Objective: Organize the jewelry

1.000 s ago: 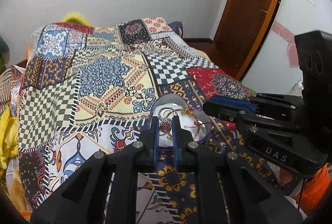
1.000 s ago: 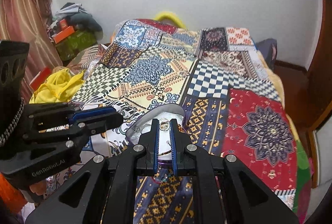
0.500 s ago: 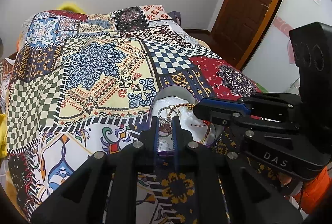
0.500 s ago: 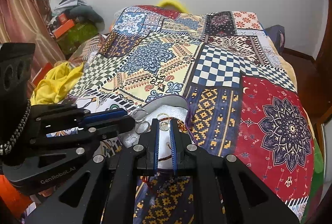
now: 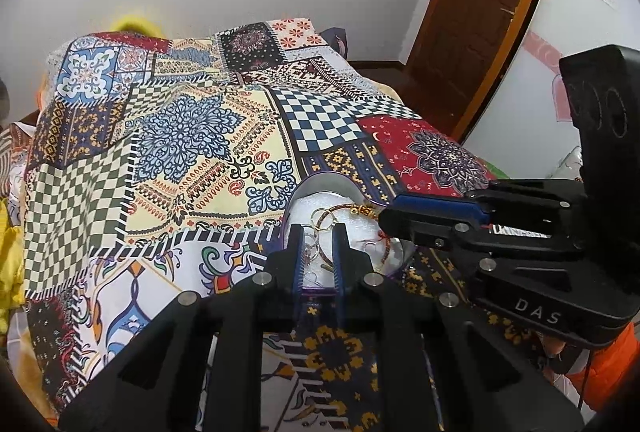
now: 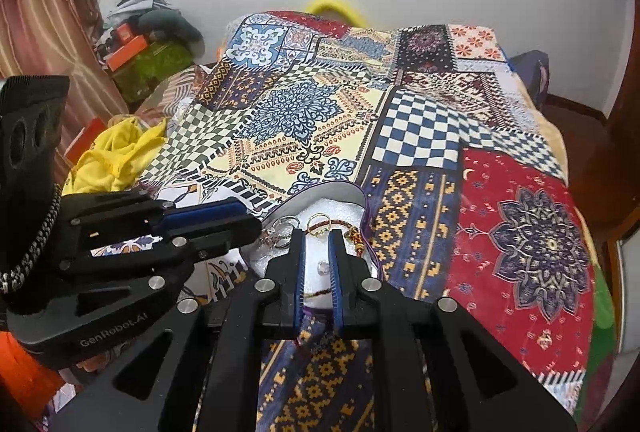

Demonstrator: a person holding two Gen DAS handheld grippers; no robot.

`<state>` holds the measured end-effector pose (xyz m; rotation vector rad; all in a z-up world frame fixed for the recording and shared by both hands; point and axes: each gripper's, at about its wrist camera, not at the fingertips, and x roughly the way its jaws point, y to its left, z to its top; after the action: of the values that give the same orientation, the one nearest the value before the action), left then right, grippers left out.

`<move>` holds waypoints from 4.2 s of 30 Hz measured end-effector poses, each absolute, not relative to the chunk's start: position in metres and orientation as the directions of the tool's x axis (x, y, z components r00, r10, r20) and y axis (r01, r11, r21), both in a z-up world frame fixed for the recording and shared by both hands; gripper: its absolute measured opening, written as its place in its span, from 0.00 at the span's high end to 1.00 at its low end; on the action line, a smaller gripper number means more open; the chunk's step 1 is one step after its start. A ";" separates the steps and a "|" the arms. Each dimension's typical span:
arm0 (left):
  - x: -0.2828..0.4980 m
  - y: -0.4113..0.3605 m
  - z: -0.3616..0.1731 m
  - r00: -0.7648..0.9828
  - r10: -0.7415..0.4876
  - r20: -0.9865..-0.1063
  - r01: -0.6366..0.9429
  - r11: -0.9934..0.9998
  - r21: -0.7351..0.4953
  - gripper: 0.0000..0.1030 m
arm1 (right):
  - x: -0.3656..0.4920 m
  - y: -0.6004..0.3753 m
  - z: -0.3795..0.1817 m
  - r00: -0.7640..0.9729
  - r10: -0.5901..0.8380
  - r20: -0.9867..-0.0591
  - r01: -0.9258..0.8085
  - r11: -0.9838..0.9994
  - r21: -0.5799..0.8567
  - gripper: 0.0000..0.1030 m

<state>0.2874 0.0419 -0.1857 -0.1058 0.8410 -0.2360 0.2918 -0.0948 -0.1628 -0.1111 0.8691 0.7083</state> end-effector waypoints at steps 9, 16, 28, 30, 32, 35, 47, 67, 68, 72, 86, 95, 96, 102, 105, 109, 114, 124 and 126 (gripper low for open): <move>0.257 0.033 -0.170 0.643 -0.220 -0.733 0.172 0.975 -0.141 0.72 | 0.265 -0.111 -0.145 0.495 0.494 -0.715 -0.595 0.792 0.135 0.75; 0.231 0.023 -0.178 0.604 -0.213 -0.768 0.170 0.976 -0.137 0.62 | 0.244 -0.128 -0.136 0.562 0.458 -0.689 -0.555 0.826 0.096 0.63; 0.207 -0.001 -0.215 0.507 -0.230 -0.831 0.176 0.971 -0.162 0.62 | 0.226 -0.154 -0.152 0.547 0.425 -0.721 -0.508 0.853 0.118 0.63; 0.206 -0.005 -0.221 0.493 -0.222 -0.841 0.172 0.973 -0.156 0.62 | 0.225 -0.155 -0.156 0.543 0.413 -0.731 -0.500 0.858 0.114 0.63; 0.206 -0.009 -0.225 0.486 -0.219 -0.846 0.177 0.973 -0.150 0.62 | 0.224 -0.158 -0.160 0.539 0.407 -0.738 -0.494 0.862 0.114 0.63; 0.206 -0.014 -0.228 0.490 -0.203 -0.848 0.182 0.975 -0.129 0.62 | 0.223 -0.160 -0.164 0.534 0.402 -0.744 -0.490 0.864 0.115 0.63; 0.202 -0.015 -0.234 0.538 -0.161 -0.828 0.174 0.982 -0.078 0.83 | 0.230 -0.153 -0.174 0.514 0.407 -0.755 -0.492 0.861 0.129 0.63; 0.212 0.029 -0.223 0.591 -0.169 -0.789 0.102 0.986 -0.135 0.83 | 0.264 -0.100 -0.209 0.440 0.360 -0.823 -0.509 0.855 0.102 0.63; 0.213 0.030 -0.222 0.591 -0.170 -0.788 0.101 0.985 -0.137 0.83 | 0.263 -0.100 -0.209 0.451 0.342 -0.825 -0.516 0.854 0.071 0.66; 0.214 0.032 -0.220 0.596 -0.173 -0.784 0.100 0.985 -0.141 0.83 | 0.258 -0.098 -0.209 0.480 0.298 -0.825 -0.548 0.837 -0.016 0.74; 0.216 0.030 -0.198 0.634 -0.162 -0.756 0.097 0.987 -0.129 0.83 | 0.259 -0.122 -0.189 0.511 0.348 -0.786 -0.526 0.850 0.034 0.94; 0.227 0.032 -0.182 0.656 -0.167 -0.736 0.101 0.986 -0.134 0.83 | 0.258 -0.129 -0.145 0.560 0.423 -0.712 -0.542 0.837 0.071 0.94; 0.228 0.032 -0.180 0.660 -0.166 -0.733 0.100 0.986 -0.133 0.83 | 0.258 -0.128 -0.140 0.567 0.431 -0.702 -0.543 0.836 0.074 0.94; 0.238 0.034 -0.170 0.678 -0.164 -0.717 0.098 0.986 -0.133 0.83 | 0.264 -0.124 -0.116 0.589 0.476 -0.653 -0.558 0.824 0.097 0.94; 0.243 0.035 -0.167 0.684 -0.164 -0.711 0.098 0.986 -0.133 0.83 | 0.266 -0.119 -0.107 0.596 0.491 -0.635 -0.565 0.819 0.102 0.94; 0.251 0.037 -0.165 0.689 -0.167 -0.705 0.099 0.986 -0.136 0.83 | 0.270 -0.111 -0.101 0.599 0.510 -0.618 -0.574 0.811 0.112 0.94; 0.261 0.038 -0.165 0.690 -0.172 -0.703 0.105 0.985 -0.138 0.83 | 0.275 -0.104 -0.100 0.591 0.533 -0.606 -0.587 0.799 0.131 0.94; 0.278 0.041 -0.181 0.666 -0.197 -0.720 0.118 0.980 -0.159 0.83 | 0.298 -0.089 -0.133 0.519 0.542 -0.661 -0.591 0.786 0.180 0.94; 0.281 0.039 -0.185 0.655 -0.209 -0.726 0.132 0.978 -0.163 0.83 | 0.302 -0.088 -0.147 0.492 0.534 -0.688 -0.586 0.787 0.192 0.94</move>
<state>0.2807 0.0393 -0.1854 -0.0987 0.8346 -0.1934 0.3024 -0.0880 -0.1466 -0.0705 0.8088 0.6803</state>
